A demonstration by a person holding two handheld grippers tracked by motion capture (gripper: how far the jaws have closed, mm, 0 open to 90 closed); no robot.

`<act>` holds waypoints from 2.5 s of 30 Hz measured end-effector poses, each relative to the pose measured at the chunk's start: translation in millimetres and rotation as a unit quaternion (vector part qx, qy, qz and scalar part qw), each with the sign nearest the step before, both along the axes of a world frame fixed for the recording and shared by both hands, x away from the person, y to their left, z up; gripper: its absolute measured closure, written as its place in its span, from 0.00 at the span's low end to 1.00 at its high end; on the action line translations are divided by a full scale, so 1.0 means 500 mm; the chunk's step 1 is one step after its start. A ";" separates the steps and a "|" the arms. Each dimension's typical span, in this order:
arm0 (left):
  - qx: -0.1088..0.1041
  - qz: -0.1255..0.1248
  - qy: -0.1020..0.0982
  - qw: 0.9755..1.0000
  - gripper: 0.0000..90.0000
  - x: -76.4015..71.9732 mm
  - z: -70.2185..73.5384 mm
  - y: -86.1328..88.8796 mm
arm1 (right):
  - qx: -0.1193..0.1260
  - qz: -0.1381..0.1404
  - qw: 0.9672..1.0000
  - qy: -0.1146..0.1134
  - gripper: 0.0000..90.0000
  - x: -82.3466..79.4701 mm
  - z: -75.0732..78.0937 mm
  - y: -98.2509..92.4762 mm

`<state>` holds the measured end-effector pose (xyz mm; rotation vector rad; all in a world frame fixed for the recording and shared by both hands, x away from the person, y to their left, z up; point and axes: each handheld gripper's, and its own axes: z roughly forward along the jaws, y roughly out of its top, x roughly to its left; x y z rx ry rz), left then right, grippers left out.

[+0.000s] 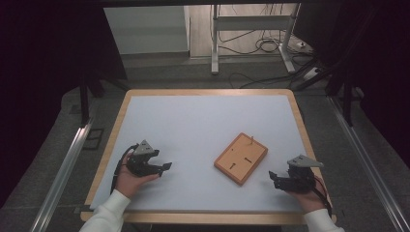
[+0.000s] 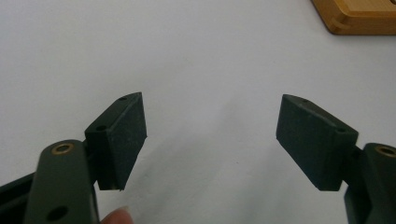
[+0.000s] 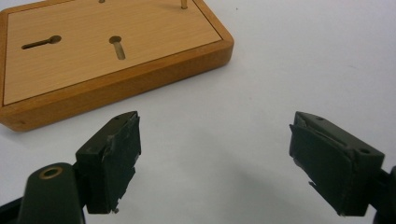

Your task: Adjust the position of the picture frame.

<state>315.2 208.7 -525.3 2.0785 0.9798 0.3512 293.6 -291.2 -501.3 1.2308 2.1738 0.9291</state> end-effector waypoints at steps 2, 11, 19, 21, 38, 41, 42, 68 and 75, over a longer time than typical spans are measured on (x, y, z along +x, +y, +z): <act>0.001 0.000 0.001 1.000 0.27 0.000 0.000 -0.001 | -0.003 0.005 1.000 0.004 0.19 0.003 0.004 0.005; 0.001 -0.001 0.002 1.000 0.27 0.001 -0.001 0.000 | -0.001 0.013 1.000 0.003 0.19 0.017 0.022 0.027; 0.000 -0.001 0.001 1.000 0.27 0.000 0.000 -0.001 | 0.002 0.015 1.000 -0.005 0.20 0.027 0.038 0.042; 0.000 -0.001 0.001 1.000 0.27 0.000 0.000 -0.001 | 0.001 0.017 1.000 -0.007 0.20 0.031 0.042 0.048; 0.002 -0.003 0.001 1.000 0.27 0.000 -0.001 -0.001 | 0.000 0.025 1.000 -0.013 0.24 0.067 0.054 0.079; 0.001 -0.003 0.001 1.000 0.27 0.000 -0.001 -0.001 | -0.001 0.026 1.000 -0.014 0.25 0.075 0.057 0.083; 0.001 -0.003 0.001 1.000 0.27 0.000 -0.001 -0.001 | -0.001 0.026 1.000 -0.014 0.25 0.075 0.057 0.083; 0.002 -0.006 0.001 1.000 0.27 -0.002 -0.001 -0.004 | -0.008 0.042 0.999 0.004 0.34 0.163 0.038 0.121; 0.004 -0.008 0.002 1.000 0.27 -0.002 -0.001 -0.005 | -0.011 0.050 0.999 0.003 0.40 0.184 0.030 0.132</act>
